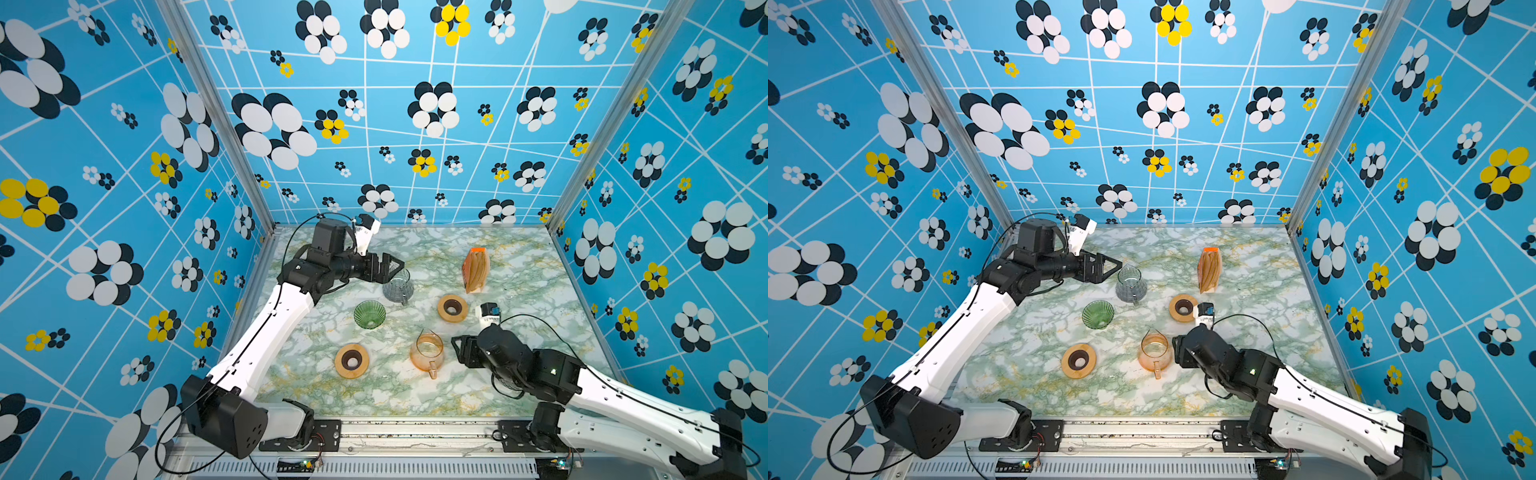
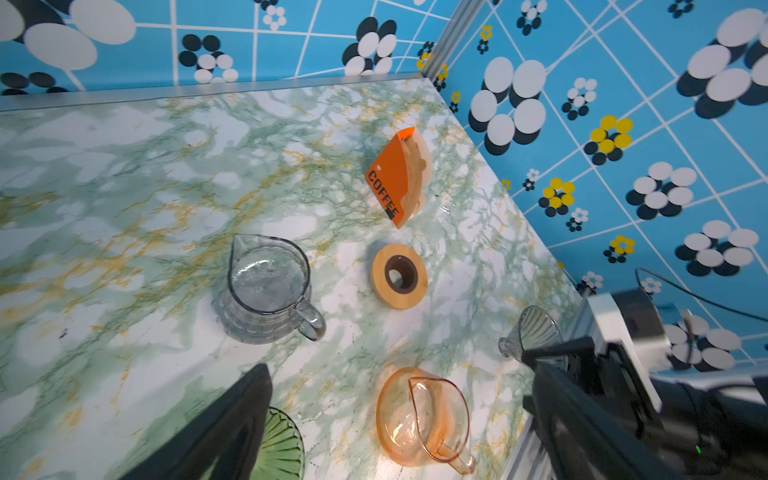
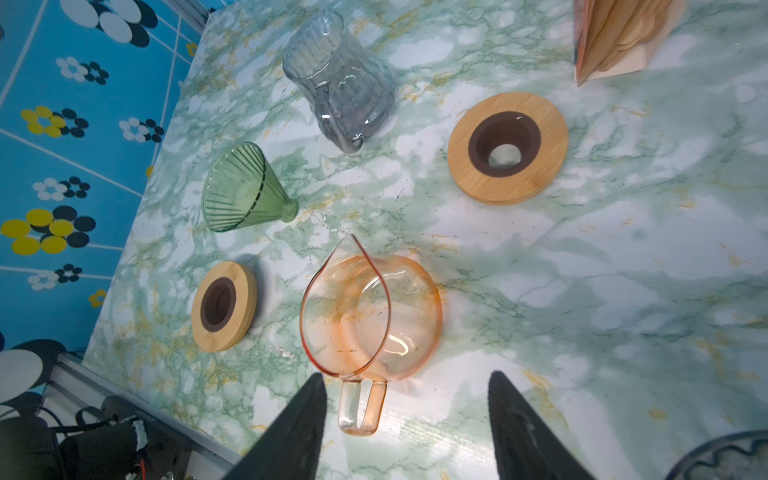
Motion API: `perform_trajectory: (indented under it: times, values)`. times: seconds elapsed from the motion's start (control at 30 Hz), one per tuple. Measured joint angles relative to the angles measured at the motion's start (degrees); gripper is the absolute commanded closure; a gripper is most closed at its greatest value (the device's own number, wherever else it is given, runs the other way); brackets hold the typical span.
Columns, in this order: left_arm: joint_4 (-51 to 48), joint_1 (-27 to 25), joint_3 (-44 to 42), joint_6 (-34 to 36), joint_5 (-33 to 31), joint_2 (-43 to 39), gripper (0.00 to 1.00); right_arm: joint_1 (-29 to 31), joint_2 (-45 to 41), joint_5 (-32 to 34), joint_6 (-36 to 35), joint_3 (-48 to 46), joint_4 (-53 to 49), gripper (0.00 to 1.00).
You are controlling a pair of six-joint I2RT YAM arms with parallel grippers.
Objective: Place the coffee filter in the dripper
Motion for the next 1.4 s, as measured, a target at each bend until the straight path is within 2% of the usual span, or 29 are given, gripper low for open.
perform_trajectory:
  times: [0.13, 0.3, 0.47, 0.6, 0.87, 1.4]
  values:
    - [-0.9, -0.94, -6.12, 0.24, 3.41, -6.27, 0.01, -12.39, 0.26, -11.58, -5.46, 0.11, -0.04, 0.34]
    - [-0.55, -1.25, -15.39, 0.22, 4.46, -14.14, 0.01, -25.46, 5.99, -26.23, -10.67, 0.98, 0.5, 0.35]
    - [1.16, -1.25, -21.79, 0.2, 3.63, -20.76, 0.01, -34.77, 11.43, -37.7, -12.55, 1.01, 3.41, 0.36]
    - [2.8, -1.25, -23.43, -0.11, 1.81, -24.22, 0.01, -40.28, 17.25, -44.33, -12.72, 1.22, 7.04, 0.38]
    - [4.68, -1.25, -25.75, -0.44, -3.52, -30.03, 0.01, -42.58, 28.79, -47.1, -13.2, 5.44, 11.37, 0.44]
    - [4.87, -2.49, -25.75, 0.02, -5.81, -29.99, 0.01, -46.23, 44.68, -46.03, -17.68, 11.8, 14.21, 0.47]
